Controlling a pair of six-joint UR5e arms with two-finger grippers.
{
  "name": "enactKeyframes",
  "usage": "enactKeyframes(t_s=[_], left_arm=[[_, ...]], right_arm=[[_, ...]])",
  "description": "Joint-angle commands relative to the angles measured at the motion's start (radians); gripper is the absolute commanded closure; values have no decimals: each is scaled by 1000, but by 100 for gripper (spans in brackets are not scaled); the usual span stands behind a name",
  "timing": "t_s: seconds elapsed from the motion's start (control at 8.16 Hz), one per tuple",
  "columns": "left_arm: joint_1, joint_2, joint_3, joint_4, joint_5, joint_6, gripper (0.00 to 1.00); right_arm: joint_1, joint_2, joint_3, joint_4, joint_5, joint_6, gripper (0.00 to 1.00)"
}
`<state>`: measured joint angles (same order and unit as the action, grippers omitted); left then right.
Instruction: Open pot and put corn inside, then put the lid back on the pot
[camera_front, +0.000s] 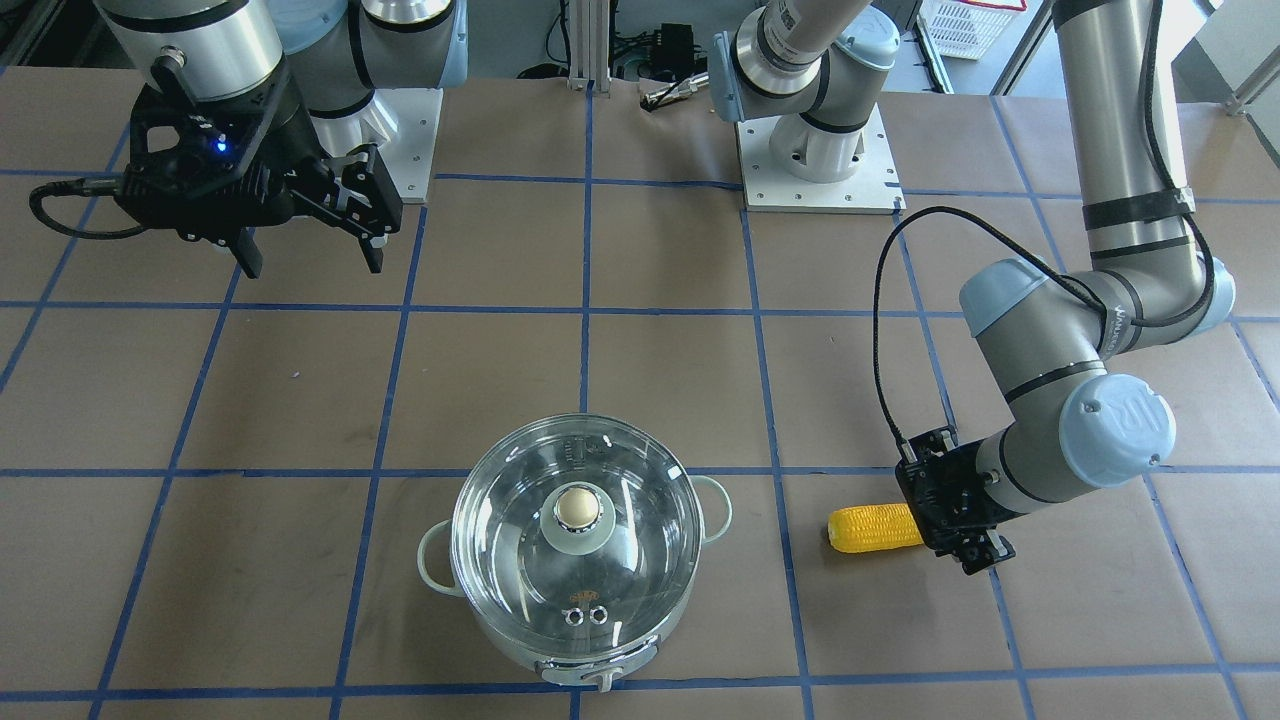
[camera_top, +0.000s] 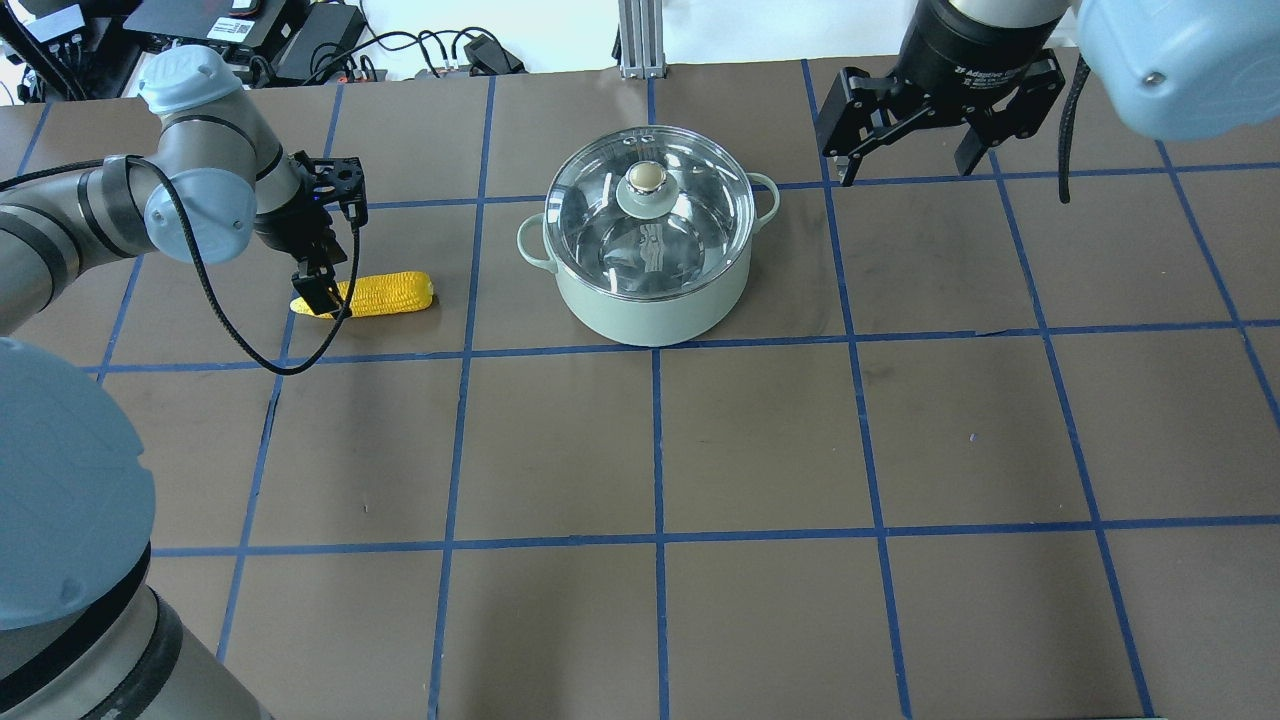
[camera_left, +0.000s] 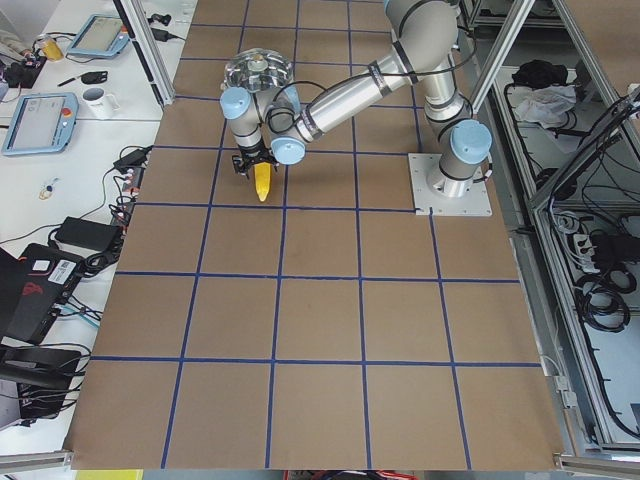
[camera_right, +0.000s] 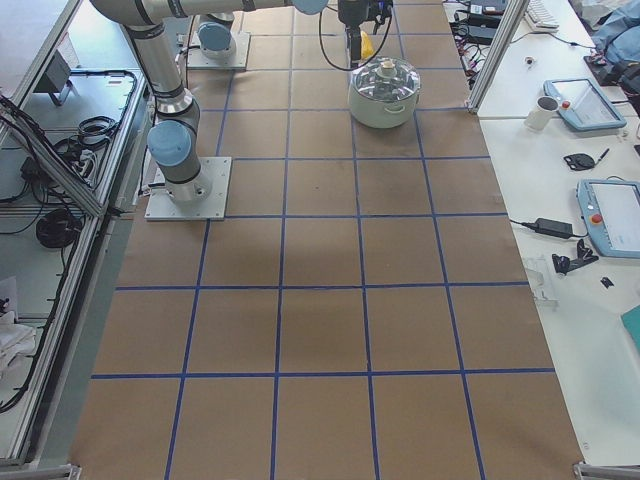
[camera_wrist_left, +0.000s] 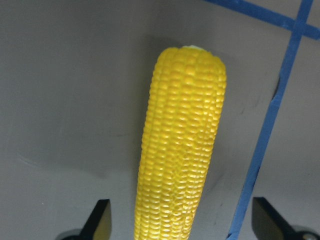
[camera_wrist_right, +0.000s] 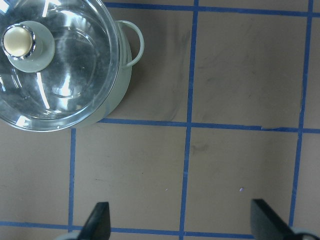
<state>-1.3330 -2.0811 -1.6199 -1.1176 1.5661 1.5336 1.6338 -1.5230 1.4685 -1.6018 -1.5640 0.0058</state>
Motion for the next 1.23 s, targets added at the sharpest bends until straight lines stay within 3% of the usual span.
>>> enactKeyframes(t_s=[0.0,0.25,0.61,0.74,0.86,0.98,1.1], left_arm=[[0,-28,0,40,-6,39,1],[-2,-42,0,67,-9,56,1],[-8,-57,0,64,-52,54,1],[-8,-57,0,64,-52,62,17],[-11,-57,0,64,-49,59,62],[-12,-57,0,64,-50,60,100],[-14,-57,0,64,-51,56,100]], right_arm=[[11,87,-43,-128,-13,-27,0],[97,212,-85,-283,-10,31,0],[251,372,-108,-471,-22,260,0],[253,413,-109,-504,-18,282,0],[253,449,-109,-524,-13,292,2],[253,457,-109,-526,-13,293,13],[253,460,-108,-530,-11,292,14]])
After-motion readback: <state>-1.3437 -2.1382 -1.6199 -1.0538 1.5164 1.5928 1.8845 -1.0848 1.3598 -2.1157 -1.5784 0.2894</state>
